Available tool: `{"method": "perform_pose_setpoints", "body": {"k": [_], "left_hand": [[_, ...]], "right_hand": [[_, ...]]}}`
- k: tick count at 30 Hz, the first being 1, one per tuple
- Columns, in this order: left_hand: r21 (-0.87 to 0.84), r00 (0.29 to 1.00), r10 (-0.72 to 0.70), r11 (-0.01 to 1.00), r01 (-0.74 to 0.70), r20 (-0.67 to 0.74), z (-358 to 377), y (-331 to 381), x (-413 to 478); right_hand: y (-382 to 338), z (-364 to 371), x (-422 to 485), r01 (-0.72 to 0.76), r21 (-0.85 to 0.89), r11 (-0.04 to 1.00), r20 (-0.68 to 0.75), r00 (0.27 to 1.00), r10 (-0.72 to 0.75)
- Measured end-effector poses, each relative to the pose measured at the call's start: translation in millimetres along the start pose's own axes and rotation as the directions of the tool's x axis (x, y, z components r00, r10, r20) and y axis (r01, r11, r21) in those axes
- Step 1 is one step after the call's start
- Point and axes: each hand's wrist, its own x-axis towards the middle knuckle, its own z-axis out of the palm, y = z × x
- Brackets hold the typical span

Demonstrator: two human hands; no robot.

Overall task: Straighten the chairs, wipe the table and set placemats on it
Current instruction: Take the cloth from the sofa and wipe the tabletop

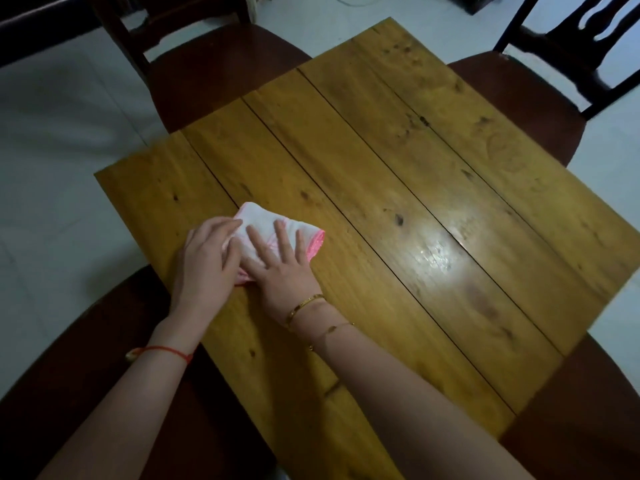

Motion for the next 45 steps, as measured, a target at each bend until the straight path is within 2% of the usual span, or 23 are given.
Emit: {"method": "perform_pose_setpoints", "body": {"k": [5,11,16,24,34,42,45], "left_hand": [[0.016,0.998,-0.060,0.998,0.060,-0.008,12,6,-69],[0.024,0.997,-0.081,0.996,0.080,0.019,37,30,-124],[-0.003,0.999,-0.034,0.999,0.034,0.016,51,49,-148],[-0.006,1.000,-0.003,1.000,0.004,0.021,56,55,-177],[-0.014,0.998,0.044,0.999,-0.044,0.044,57,63,-241],[-0.013,0.989,0.108,0.994,-0.108,0.105,70,74,-272],[-0.020,0.986,0.131,0.991,-0.130,0.099,74,77,-270]], "right_hand": [[44,5,-76,-0.067,0.061,0.996,-0.003,0.998,0.068],[107,-4,-128,-0.271,0.079,0.959,-0.002,0.962,0.272],[98,-3,-133,-0.346,0.113,0.932,0.005,0.938,0.347],[50,27,-175,-0.291,0.061,0.955,-0.021,0.956,0.292],[-34,83,-280,-0.184,0.053,0.981,-0.082,0.979,0.188],[-43,100,-324,-0.183,0.073,0.980,-0.118,0.974,0.191],[-25,94,-327,-0.267,0.107,0.958,-0.158,0.946,0.282]]}}
